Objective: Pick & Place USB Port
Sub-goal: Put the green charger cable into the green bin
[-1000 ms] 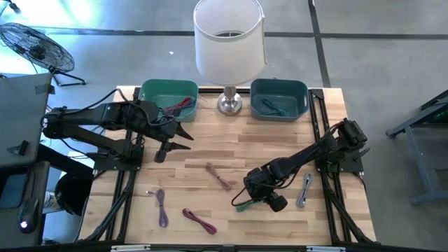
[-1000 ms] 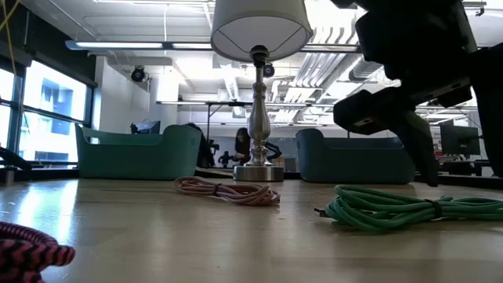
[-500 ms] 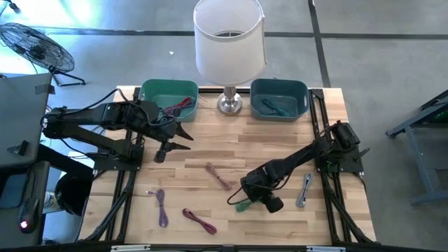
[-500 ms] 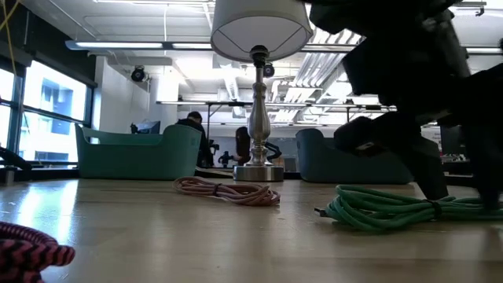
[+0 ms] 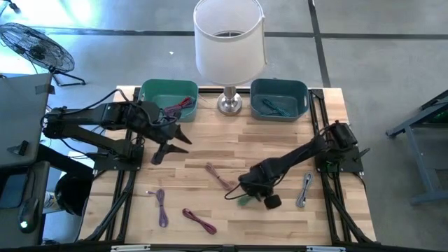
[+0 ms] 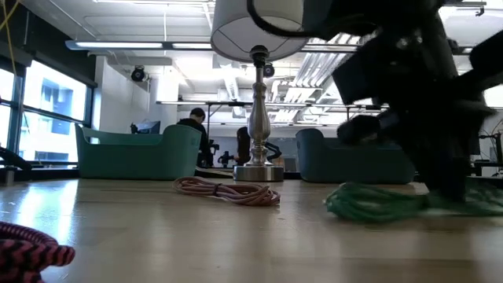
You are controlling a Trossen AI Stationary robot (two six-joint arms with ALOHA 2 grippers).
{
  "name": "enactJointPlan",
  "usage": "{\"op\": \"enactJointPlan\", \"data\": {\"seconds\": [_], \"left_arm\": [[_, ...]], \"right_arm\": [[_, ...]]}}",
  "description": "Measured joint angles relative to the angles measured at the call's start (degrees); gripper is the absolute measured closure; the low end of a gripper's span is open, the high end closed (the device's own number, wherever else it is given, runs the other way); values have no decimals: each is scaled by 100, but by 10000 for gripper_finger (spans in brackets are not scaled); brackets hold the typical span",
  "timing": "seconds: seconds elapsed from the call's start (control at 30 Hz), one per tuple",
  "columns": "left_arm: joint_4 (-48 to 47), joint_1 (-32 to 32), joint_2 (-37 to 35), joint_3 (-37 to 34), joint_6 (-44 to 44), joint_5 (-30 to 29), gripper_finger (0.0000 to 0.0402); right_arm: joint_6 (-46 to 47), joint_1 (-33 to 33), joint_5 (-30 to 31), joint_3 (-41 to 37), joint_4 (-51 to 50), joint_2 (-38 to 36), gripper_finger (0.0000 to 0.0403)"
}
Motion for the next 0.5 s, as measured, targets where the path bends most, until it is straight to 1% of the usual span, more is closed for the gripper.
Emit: {"op": "enactJointPlan", "data": {"seconds": [0.07, 0.2, 0.27, 0.4, 0.5], "left_arm": [[122, 0, 0, 0, -1, -1, 257], [284, 0, 0, 0, -9, -5, 257], [431, 0, 0, 0, -47, -91, 257], [847, 2, 1, 0, -132, -253, 257], [1295, 2, 57, 0, -238, -265, 257]], "right_arm": [[-91, -53, 510, 235, -530, -212, 399], [-81, -236, 1347, 760, -1501, -708, 400], [-60, -303, 1803, 1052, -1844, -1013, 401], [44, -356, 2703, 1733, -1872, -1626, 402], [-51, -208, 3309, 2284, -1781, -1977, 402]]}}
